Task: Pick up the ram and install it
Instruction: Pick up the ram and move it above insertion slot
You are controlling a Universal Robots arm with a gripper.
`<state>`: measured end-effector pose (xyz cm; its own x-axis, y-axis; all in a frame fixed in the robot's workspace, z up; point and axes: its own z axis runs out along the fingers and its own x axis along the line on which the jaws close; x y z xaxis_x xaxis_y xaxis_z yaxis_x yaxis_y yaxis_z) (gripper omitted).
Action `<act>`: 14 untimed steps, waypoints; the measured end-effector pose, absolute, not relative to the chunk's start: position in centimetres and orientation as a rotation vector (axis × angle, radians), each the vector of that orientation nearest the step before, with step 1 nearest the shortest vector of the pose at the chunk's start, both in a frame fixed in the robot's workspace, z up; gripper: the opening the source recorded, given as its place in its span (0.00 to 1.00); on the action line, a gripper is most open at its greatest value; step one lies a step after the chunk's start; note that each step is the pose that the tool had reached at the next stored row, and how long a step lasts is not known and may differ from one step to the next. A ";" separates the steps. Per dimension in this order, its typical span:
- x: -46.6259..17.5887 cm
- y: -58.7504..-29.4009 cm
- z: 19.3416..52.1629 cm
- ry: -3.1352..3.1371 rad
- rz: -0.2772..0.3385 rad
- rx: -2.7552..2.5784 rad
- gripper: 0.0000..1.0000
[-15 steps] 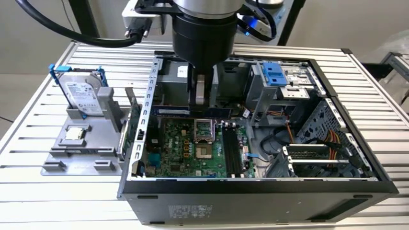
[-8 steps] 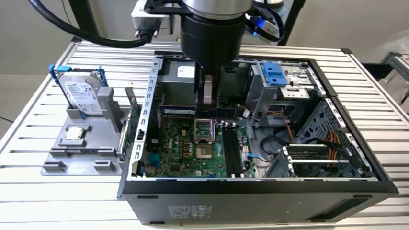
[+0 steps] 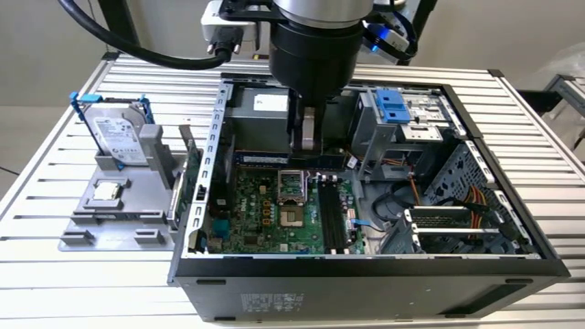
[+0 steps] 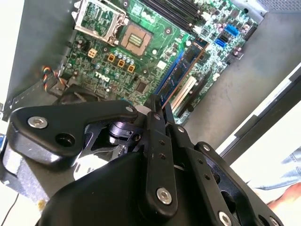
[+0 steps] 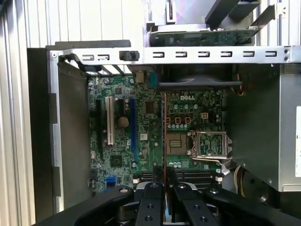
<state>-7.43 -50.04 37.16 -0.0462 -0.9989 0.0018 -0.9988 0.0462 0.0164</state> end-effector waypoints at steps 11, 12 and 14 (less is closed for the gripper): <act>-6.0 -50.0 37.2 -2.263 -0.017 2.160 0.00; -5.8 -50.0 37.2 -2.263 -0.017 2.160 0.00; -5.5 -50.0 37.2 -2.264 -0.017 2.160 0.00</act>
